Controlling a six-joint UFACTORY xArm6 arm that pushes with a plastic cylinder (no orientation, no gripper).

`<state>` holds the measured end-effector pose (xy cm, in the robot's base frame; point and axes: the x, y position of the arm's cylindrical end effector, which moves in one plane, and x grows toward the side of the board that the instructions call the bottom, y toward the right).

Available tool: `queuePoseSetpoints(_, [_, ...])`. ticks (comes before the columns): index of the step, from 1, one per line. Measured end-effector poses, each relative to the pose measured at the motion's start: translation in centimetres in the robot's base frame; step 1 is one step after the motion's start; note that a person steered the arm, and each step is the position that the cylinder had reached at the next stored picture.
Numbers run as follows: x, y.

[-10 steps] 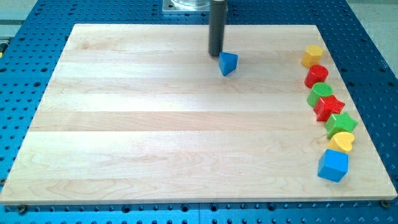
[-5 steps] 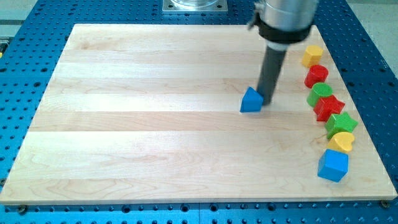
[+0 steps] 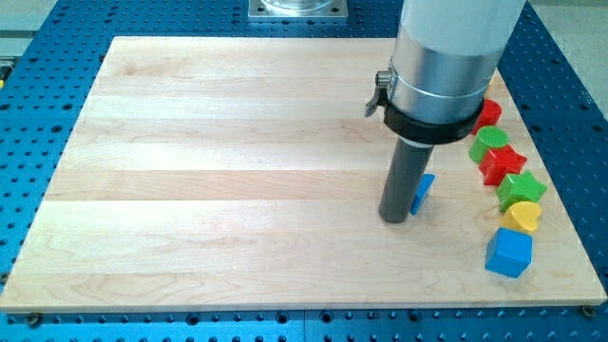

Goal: Push the blue triangle to the bottom left of the blue cube

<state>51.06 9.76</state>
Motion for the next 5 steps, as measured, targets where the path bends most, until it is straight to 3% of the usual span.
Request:
queuePoseSetpoints(2, [-4.3, 3.1])
queuePoseSetpoints(3, [-2.0, 4.9])
queuePoseSetpoints(4, [4.6, 6.5])
queuePoseSetpoints(5, [4.9, 5.4])
